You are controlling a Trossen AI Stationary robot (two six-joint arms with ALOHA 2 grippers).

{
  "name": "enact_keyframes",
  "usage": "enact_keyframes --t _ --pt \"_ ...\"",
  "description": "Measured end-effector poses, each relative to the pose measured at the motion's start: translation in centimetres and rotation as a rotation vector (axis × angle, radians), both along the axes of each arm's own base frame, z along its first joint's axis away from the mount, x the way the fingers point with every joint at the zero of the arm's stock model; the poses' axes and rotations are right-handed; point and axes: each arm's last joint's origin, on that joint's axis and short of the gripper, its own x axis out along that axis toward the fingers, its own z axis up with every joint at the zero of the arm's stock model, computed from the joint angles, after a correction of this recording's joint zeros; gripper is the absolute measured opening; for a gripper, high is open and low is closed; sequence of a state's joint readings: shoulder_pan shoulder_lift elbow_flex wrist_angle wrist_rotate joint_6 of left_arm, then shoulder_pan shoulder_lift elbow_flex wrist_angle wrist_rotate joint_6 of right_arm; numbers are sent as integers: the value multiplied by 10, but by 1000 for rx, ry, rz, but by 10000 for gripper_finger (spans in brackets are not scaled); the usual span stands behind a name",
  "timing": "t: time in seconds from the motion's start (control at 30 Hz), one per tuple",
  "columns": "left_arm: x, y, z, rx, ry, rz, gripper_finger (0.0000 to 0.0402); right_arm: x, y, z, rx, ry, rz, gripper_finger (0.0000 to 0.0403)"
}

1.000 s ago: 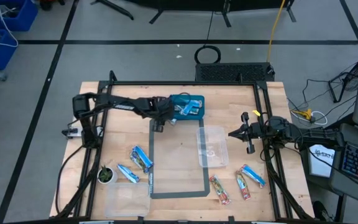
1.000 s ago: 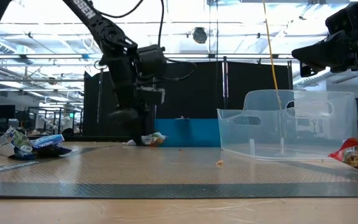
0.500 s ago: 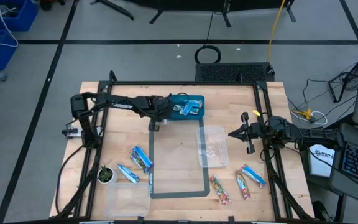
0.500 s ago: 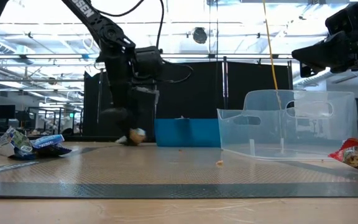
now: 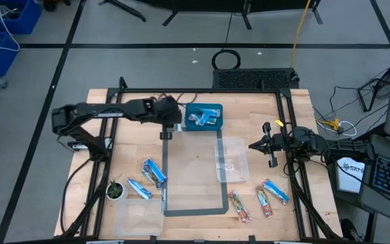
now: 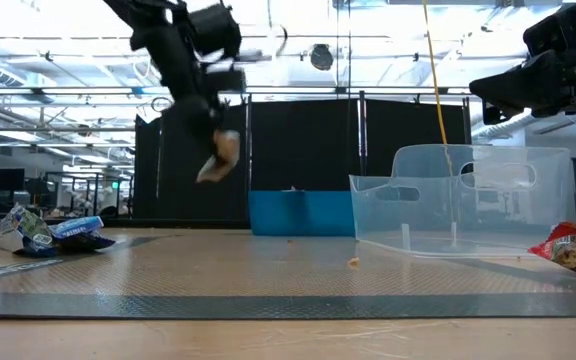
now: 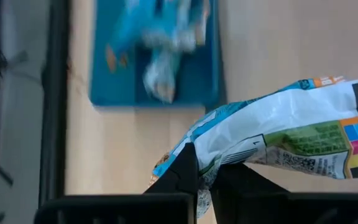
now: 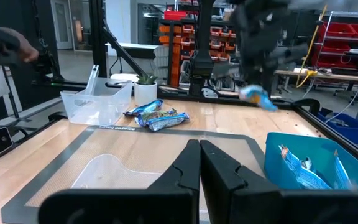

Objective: Pick and place Granola Bars by type
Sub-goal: Put the orange granola bar into the blue bin

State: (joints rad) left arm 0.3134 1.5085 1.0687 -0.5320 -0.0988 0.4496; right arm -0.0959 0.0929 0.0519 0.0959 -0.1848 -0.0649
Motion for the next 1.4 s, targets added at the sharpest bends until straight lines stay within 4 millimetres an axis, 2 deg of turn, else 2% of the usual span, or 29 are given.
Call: enact_keyframes --t 0.17,0.5,0.63,0.73,0.87,1.03,1.23,1.4 --pt "-11 -6 28 -10 -127 -53 20 0 0 0 0 0 0 4" --pt "-30 -17 60 -104 -291 -133 18 0 0 0 0 2 0 4" --pt "-40 -27 64 -263 -466 -313 18 0 0 0 0 2 0 4" --pt "-59 -37 51 -332 -569 -362 18 0 0 0 0 1 0 4" --pt "-87 -47 21 -464 -660 -267 18 0 0 0 0 2 0 4" --pt "-113 -68 -1 -858 -747 -320 17 0 0 0 0 0 0 4" --pt "-127 -95 -28 -1153 -725 -394 23 0 0 0 0 2 0 4" --pt "-129 -113 -40 -1170 -685 -404 28 0 0 0 0 2 0 4"
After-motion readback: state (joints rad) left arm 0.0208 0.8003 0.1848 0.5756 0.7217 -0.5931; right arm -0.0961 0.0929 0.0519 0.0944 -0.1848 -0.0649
